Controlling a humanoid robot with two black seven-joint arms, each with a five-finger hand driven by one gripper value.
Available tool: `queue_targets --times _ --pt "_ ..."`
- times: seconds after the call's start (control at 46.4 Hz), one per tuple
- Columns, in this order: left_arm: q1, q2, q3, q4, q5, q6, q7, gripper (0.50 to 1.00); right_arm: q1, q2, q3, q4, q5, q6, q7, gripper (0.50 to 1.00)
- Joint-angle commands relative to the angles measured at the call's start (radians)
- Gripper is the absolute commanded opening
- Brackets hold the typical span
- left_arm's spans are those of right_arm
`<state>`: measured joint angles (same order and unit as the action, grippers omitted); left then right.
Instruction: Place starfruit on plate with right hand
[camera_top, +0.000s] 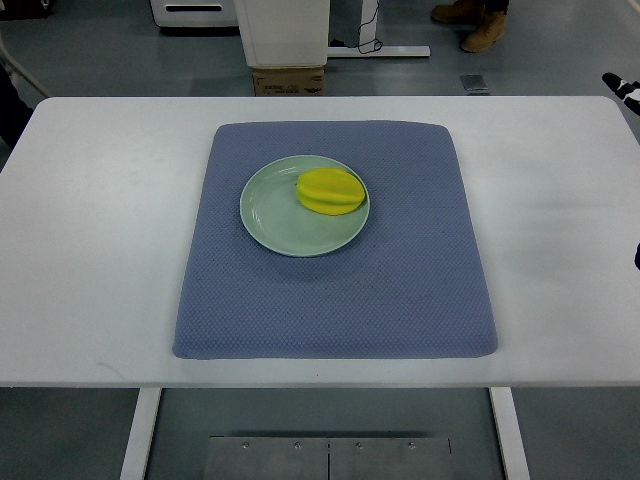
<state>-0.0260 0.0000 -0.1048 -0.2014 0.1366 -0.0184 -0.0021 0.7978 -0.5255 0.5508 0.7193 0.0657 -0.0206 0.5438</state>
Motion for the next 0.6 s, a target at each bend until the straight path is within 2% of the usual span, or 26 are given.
queue_targets --times 0.0,0.582 --pt "0.000 0.000 0.000 0.000 0.000 0.000 0.001 1.000 -0.018 0.002 0.001 -0.003 0.040 0.014 -0.004 1.000" --pt "0.000 0.000 0.000 0.000 0.000 0.000 0.001 1.000 -0.094 0.093 -0.002 -0.003 0.083 0.019 -0.016 1.000"
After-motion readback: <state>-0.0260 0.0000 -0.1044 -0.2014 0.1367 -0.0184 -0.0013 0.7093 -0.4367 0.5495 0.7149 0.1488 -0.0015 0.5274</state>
